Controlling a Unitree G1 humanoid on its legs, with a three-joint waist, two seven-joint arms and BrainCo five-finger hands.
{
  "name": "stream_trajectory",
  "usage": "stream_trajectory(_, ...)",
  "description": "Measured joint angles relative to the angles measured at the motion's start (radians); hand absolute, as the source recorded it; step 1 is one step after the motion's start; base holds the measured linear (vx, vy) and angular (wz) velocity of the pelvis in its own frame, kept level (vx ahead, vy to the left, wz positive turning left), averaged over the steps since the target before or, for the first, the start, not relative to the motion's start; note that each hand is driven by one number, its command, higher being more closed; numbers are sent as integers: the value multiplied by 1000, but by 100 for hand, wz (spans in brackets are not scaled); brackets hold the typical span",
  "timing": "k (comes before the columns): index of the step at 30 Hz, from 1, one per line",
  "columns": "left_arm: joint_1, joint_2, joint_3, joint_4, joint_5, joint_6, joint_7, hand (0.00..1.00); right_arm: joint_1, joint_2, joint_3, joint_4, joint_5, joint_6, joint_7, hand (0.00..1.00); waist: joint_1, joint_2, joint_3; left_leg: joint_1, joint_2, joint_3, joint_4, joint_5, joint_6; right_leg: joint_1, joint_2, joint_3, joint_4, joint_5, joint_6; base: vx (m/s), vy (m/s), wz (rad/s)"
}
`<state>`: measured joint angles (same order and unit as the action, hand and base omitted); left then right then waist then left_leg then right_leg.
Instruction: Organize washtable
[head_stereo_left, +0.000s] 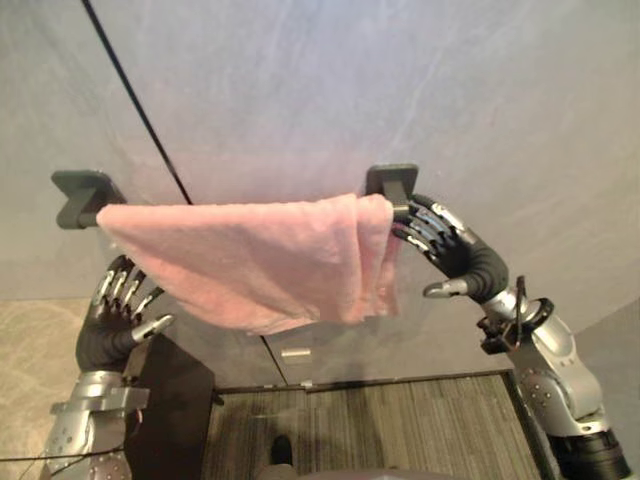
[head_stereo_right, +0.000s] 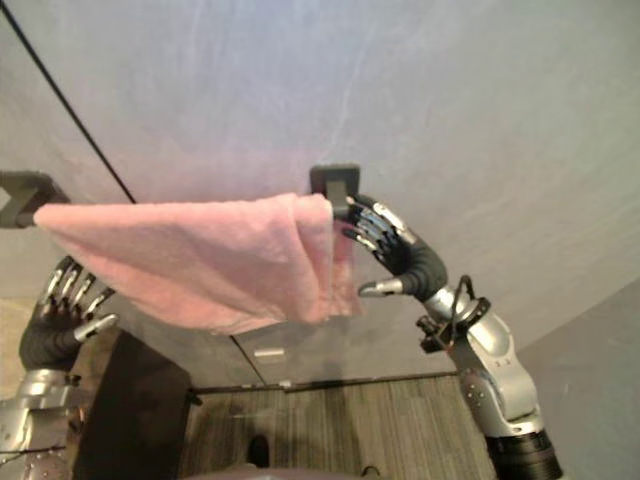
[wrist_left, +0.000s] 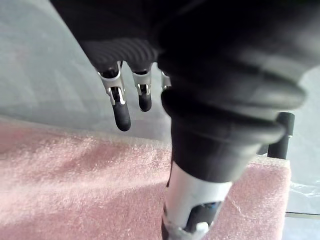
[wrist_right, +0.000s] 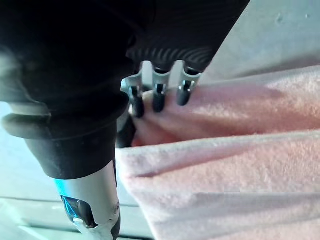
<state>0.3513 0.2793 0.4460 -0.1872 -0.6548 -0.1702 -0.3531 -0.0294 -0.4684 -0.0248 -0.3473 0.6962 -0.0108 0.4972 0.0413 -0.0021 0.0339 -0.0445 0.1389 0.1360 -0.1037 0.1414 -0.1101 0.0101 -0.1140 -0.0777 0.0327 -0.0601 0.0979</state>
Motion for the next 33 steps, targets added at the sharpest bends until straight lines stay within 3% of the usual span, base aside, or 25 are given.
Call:
stream_trajectory(2,0,-13,6,0,0,-3,0,0,-1,29,-114,2,10,-10,-6,0,2,-1,-1,0,-1,-1,0,0,0,1,0,-2,0,0,0,0,2,4)
stream_trajectory(5,0,-48,67,3,-2,-4,3,0,-1,71,-315,31,58,-64,-61,0,-3,-5,-11,0,-1,-4,0,0,0,2,-1,-4,0,0,0,0,1,1)
stream_trajectory(10,-1,-94,143,112,-7,-13,16,0,29,166,-467,175,105,-119,-142,0,-26,4,-39,0,-2,-5,0,0,0,3,-1,-6,-1,0,0,0,0,0)
stream_trajectory(14,0,-184,171,210,-7,-16,98,0,104,284,-577,343,155,-159,-243,0,-28,18,-51,-2,-2,-6,0,0,0,4,-2,-7,-5,-1,-2,0,0,0)
stream_trajectory(18,1,-291,182,264,-7,-34,181,0,190,388,-608,426,169,-180,-349,0,-27,28,-59,-1,-2,-8,0,1,0,14,-2,-14,-14,2,-5,0,0,3)
stream_trajectory(25,2,-354,100,338,-15,-36,226,0,239,536,-603,592,169,-181,-452,0,-26,20,-63,22,0,0,0,-2,-3,45,-5,-31,-18,1,-4,-3,-2,6)
stream_trajectory(30,0,-354,25,599,-24,-36,267,0,232,560,-593,907,152,-175,-526,0,-25,11,-60,46,-4,5,0,-21,1,70,-11,-42,-16,-12,5,-2,1,1)
stream_trajectory(33,-18,-355,7,783,-23,-34,295,0,230,560,-583,1075,97,-144,-555,0,-24,7,-59,47,-4,5,0,-22,2,74,-12,-51,-16,-17,3,1,0,4)
